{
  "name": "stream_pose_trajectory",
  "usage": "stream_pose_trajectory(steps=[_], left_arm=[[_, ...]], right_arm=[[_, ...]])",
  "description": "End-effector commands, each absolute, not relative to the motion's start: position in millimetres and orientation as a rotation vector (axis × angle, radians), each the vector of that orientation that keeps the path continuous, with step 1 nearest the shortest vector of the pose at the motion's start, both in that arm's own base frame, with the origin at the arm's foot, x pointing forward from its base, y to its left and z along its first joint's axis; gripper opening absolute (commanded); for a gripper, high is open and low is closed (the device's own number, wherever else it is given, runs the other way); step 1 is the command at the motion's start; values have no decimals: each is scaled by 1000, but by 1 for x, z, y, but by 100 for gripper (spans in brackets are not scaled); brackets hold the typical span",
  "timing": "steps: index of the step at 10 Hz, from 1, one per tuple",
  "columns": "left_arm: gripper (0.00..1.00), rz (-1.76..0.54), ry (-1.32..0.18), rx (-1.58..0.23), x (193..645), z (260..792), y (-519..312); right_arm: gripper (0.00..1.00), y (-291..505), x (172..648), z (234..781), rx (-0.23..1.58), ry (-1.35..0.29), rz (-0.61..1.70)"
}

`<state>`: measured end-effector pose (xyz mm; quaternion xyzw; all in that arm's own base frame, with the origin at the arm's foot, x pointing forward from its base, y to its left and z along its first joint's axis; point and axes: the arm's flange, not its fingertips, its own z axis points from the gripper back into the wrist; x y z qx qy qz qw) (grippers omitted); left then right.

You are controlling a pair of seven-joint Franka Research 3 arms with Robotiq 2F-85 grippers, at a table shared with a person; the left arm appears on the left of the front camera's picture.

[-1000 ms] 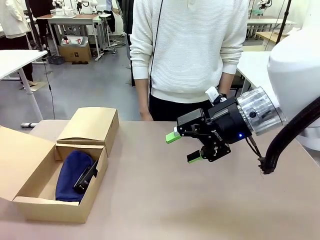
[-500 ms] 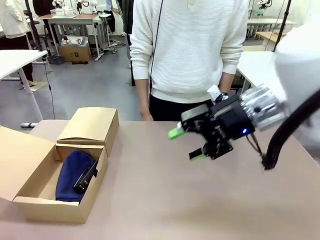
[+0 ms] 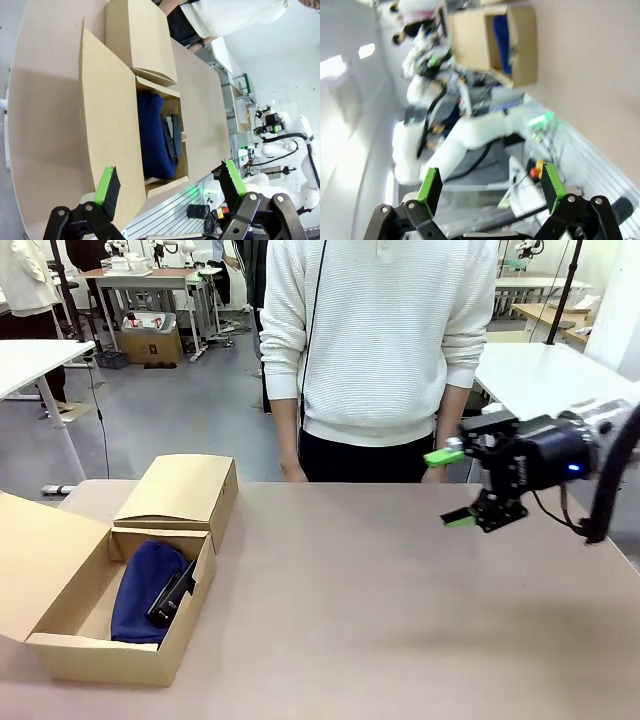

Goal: Place items inside the box.
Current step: Pick up a Pencil pouch or Stapler and place it inside the Mailer Box closest to the robot.

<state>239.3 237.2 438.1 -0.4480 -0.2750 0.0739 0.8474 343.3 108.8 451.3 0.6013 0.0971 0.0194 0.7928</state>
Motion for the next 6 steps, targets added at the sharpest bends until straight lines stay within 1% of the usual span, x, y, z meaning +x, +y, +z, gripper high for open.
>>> stream_pose_trajectory(steps=[1, 2, 3, 4, 5, 6], left_arm=[[100, 139, -609, -961, 240, 438, 236], [100, 139, -609, -961, 240, 438, 236], [100, 139, -609, -961, 240, 438, 236], [100, 139, -609, -961, 240, 438, 236], [100, 139, -609, -961, 240, 438, 236], [100, 139, -609, -961, 240, 438, 236]], right_arm=[[100, 35, 298, 438, 1473, 262, 120], [100, 2, 272, 428, 1549, 170, 46], [100, -13, 247, 420, 1559, 101, -15], [100, -15, 233, 415, 1505, 29, -120], [100, 12, 241, 414, 1246, -60, -272], [100, -43, 299, 447, 1547, 113, -44]])
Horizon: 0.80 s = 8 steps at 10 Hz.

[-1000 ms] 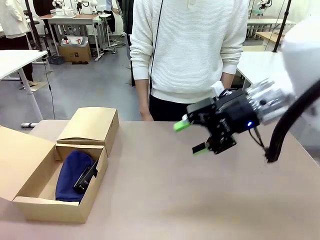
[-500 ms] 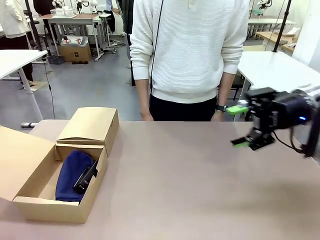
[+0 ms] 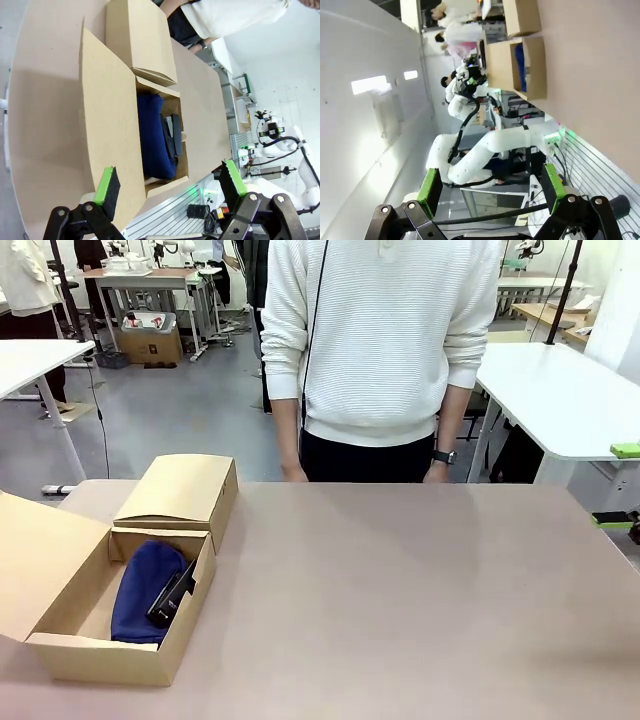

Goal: Place items inside the box.
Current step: Pick up a Pencil pouch or Stapler and place it inside the Mailer Box closest to the robot, then close the lid of the Mailer Box closest to the robot.

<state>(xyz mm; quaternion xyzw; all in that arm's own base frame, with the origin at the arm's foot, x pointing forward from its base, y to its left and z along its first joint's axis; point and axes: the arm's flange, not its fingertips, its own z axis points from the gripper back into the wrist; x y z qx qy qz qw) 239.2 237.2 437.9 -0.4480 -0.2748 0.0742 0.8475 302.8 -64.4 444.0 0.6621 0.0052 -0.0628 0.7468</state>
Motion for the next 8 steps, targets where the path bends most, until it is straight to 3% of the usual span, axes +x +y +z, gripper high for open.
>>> stream_pose_trajectory(steps=[1, 8], left_arm=[[100, 139, -609, -961, 240, 438, 236], [100, 139, -609, -961, 240, 438, 236]], right_arm=[[100, -43, 299, 447, 1547, 113, -44], [100, -43, 299, 447, 1547, 113, -44]])
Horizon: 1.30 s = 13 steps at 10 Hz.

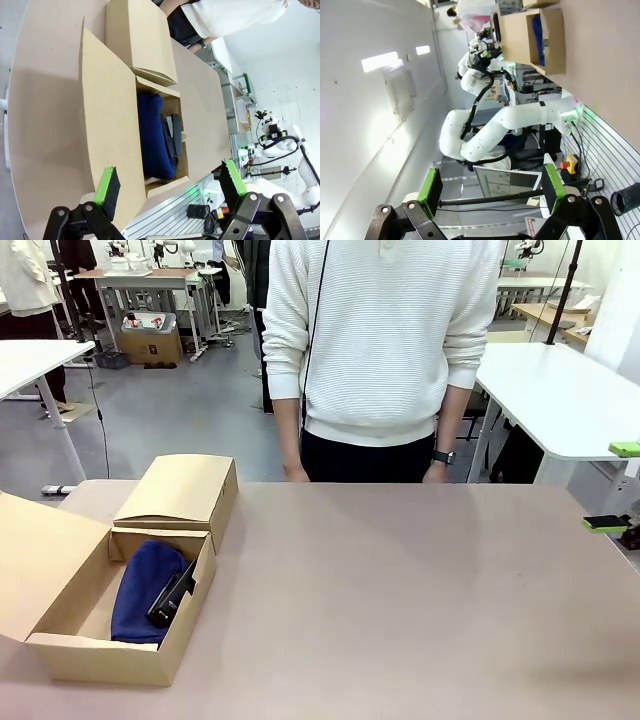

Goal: Place items inside the box.
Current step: Close the lid of the Mailer Box closest to the robot.

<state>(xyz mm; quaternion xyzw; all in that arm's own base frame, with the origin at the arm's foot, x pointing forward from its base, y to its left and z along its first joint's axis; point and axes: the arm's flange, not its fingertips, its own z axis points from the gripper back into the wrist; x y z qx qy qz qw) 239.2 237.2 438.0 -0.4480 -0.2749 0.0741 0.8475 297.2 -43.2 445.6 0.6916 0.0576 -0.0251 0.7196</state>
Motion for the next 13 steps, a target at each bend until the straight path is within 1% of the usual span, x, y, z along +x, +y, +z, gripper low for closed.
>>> stream_pose_trajectory(steps=[1, 4, 5, 8, 9, 10, 11, 12, 13], left_arm=[[100, 139, -609, -961, 240, 438, 236], [100, 139, -609, -961, 240, 438, 236], [100, 156, -580, -945, 239, 438, 237], [100, -191, -696, -953, 265, 462, 219], [100, -290, -802, -935, 286, 474, 221], [100, -369, -917, -791, 312, 481, 225], [100, -222, -905, -637, 344, 493, 229], [100, -301, -775, -863, 284, 485, 211], [100, -301, -775, -863, 284, 485, 211]], right_arm=[[100, -43, 299, 447, 1547, 113, -44], [100, -43, 299, 447, 1547, 113, -44], [100, -43, 299, 447, 1547, 113, -44], [100, -43, 299, 447, 1547, 113, -44], [100, -43, 299, 447, 1547, 113, -44], [100, -43, 299, 447, 1547, 113, -44], [100, -43, 299, 447, 1547, 113, -44], [100, -43, 299, 447, 1547, 113, -44], [100, -43, 299, 447, 1547, 113, -44]])
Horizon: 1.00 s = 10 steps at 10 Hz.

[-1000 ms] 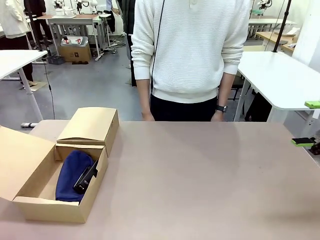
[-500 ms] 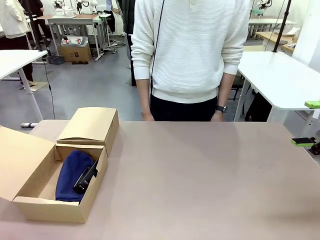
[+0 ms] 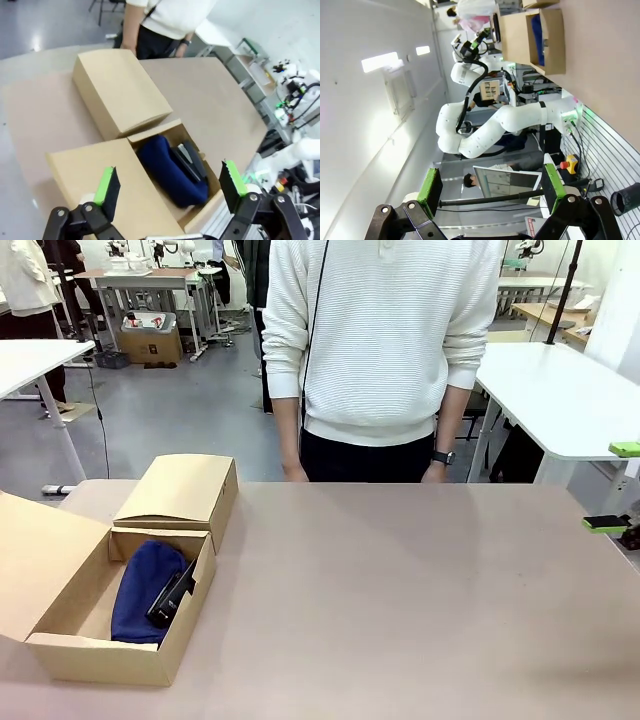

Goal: Place items inside the box.
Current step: Close the lid of the Mailer Box closest to the robot.

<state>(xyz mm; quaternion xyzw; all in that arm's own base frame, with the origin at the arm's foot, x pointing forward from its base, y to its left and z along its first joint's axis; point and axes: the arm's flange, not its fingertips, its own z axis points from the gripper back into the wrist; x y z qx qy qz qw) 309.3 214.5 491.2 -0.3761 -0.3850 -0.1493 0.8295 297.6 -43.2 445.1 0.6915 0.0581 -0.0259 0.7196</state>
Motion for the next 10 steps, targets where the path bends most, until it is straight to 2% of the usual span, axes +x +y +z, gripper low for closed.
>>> stream_pose_trajectory(steps=[1, 2, 4, 6, 7, 8, 9, 10], left_arm=[[100, -320, -835, -764, 318, 497, 216], [100, -420, -738, -717, 341, 495, 220], [100, -1084, -662, -860, 374, 488, 256], [100, -1175, -827, -909, 386, 497, 286], [100, -1147, -862, -961, 388, 505, 293], [100, -824, -814, -1034, 403, 510, 297], [100, -1082, -779, -853, 384, 498, 262], [100, -1045, -821, -917, 386, 502, 280]], right_arm=[[100, -43, 299, 447, 1547, 113, -44], [100, -43, 299, 447, 1547, 113, -44], [100, -43, 299, 447, 1547, 113, -44], [100, -43, 299, 447, 1547, 113, -44], [100, -43, 299, 447, 1547, 113, -44], [100, -43, 299, 447, 1547, 113, -44], [100, -43, 299, 447, 1547, 113, -44], [100, -43, 299, 447, 1547, 113, -44]])
